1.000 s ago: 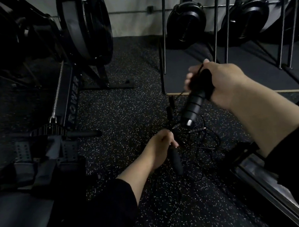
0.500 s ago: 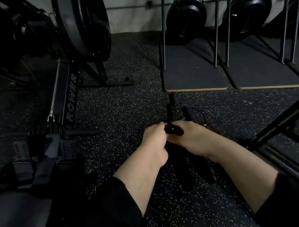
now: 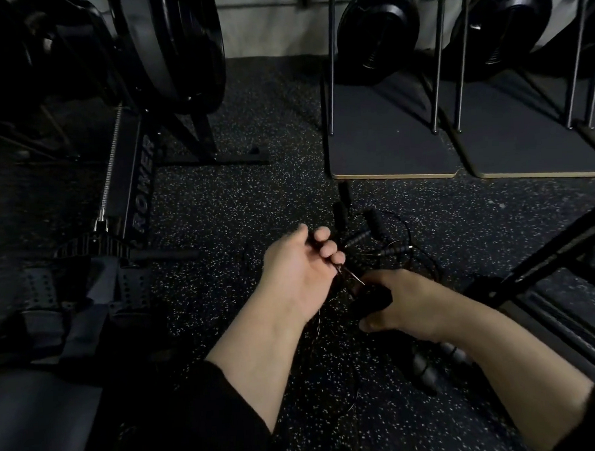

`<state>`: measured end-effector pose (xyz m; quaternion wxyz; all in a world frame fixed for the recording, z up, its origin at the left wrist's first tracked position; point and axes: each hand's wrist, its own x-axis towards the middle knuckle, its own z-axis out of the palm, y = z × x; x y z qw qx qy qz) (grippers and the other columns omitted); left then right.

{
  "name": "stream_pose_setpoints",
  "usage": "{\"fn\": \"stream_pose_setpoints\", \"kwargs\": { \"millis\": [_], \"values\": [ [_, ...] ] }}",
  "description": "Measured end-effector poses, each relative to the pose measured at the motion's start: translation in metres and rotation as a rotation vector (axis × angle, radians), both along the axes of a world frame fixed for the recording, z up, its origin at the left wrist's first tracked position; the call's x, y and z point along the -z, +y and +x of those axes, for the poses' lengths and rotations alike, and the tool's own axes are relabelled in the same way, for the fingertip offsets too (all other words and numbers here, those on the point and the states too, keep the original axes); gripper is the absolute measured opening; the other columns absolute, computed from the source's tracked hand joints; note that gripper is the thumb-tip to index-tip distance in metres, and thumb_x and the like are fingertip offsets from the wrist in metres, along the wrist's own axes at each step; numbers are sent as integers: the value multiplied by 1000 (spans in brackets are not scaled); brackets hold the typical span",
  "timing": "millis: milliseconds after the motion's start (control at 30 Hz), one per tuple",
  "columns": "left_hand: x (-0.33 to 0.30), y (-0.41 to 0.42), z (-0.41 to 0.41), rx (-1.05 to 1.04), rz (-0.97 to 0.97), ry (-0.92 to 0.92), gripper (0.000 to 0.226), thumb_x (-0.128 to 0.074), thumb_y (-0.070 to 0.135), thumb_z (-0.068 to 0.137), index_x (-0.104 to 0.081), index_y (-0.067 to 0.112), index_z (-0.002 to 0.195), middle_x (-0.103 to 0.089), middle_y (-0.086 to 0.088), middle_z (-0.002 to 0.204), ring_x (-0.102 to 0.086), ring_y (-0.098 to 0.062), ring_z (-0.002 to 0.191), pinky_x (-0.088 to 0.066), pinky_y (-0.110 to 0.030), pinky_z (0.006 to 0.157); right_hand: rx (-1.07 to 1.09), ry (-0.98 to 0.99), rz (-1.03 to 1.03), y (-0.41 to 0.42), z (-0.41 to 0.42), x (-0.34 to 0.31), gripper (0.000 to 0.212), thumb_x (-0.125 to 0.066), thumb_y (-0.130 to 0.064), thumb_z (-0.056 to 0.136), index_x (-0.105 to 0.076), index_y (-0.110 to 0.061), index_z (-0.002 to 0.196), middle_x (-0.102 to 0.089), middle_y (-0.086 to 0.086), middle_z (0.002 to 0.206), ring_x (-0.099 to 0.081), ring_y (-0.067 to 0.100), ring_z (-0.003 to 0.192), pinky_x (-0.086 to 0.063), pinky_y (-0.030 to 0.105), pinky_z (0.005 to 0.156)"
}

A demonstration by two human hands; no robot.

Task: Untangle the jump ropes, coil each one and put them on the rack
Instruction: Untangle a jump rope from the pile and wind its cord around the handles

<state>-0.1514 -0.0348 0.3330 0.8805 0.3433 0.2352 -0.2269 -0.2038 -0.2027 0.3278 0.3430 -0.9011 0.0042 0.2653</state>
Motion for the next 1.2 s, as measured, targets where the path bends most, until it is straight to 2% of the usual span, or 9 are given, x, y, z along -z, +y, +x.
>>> {"fn": "stream_pose_setpoints", "kwargs": {
  "millis": [200, 267, 400, 500, 700, 767, 900, 1067, 1200],
  "values": [
    [-6, -27, -4, 75, 20, -158, 20, -35, 8, 110, -52, 5, 120, -48, 0, 67, -45, -14, 57, -41, -31, 65, 194, -114, 306, 11, 13, 0, 4, -72, -13, 91, -70, -14, 94, -74, -3, 70, -60, 4, 59, -48, 21, 60],
    [-10, -24, 2, 100, 11, -167, 27, -39, 18, 110, -56, 7, 129, -51, 0, 70, -50, -16, 63, -47, -33, 72, 201, -182, 276, 12, 12, 5, 15, -60, -17, 102, -69, -17, 90, -74, -4, 70, -59, 1, 57, -47, 20, 59],
    [-16, -4, 20, 35, -13, -137, 39, -37, 46, 109, -59, 14, 105, -50, 1, 68, -48, -17, 60, -45, -34, 73, 119, -77, 182, 13, 1, 24, 29, -46, -34, 109, -69, -24, 94, -75, 6, 72, -60, 6, 53, -44, 17, 50],
    [-14, -1, 23, 18, 16, -105, 38, -34, 41, 111, -51, 19, 85, -39, 3, 63, -37, -15, 51, -37, -32, 64, 102, -70, 158, 9, -6, 37, 24, -52, -31, 107, -71, -24, 94, -72, 1, 67, -64, 7, 56, -48, 18, 56],
    [-6, -32, 4, 251, 243, -196, 26, -39, 34, 111, -51, 14, 99, -63, -5, 71, -68, -24, 72, -53, -37, 66, 319, -167, 628, 6, 1, 32, 18, -61, -28, 101, -67, -12, 98, -61, 0, 68, -57, 20, 61, -51, 35, 59],
    [-5, -33, 7, 248, 232, -218, 28, -40, 34, 111, -55, 14, 99, -64, -5, 72, -70, -25, 77, -49, -34, 63, 333, -252, 632, 5, 4, 35, 24, -53, -27, 104, -63, -10, 91, -53, -3, 61, -50, 18, 58, -45, 30, 55],
    [-5, -19, 27, 94, 78, -151, 48, -34, 52, 108, -60, 11, 105, -58, -3, 72, -65, -24, 70, -52, -41, 83, 197, -210, 446, -5, 4, 52, 29, -48, -37, 105, -60, -20, 86, -54, -8, 60, -54, 9, 58, -45, 27, 60],
    [-7, -5, 46, -72, 79, -119, 36, -33, 39, 112, -58, 16, 101, -46, 4, 64, -42, -13, 52, -41, -31, 65, 84, -35, 324, -26, -1, 60, 33, -46, -44, 105, -64, -21, 90, -59, -2, 68, -53, 11, 59, -46, 33, 60],
    [-10, -26, 33, 83, 185, -229, 25, -33, 29, 113, -48, 18, 97, -41, 3, 64, -40, -14, 53, -39, -31, 61, 87, -90, 455, -29, -2, 55, 35, -55, -52, 93, -64, -19, 93, -59, -9, 65, -56, 8, 60, -47, 25, 61]
  ]
}}
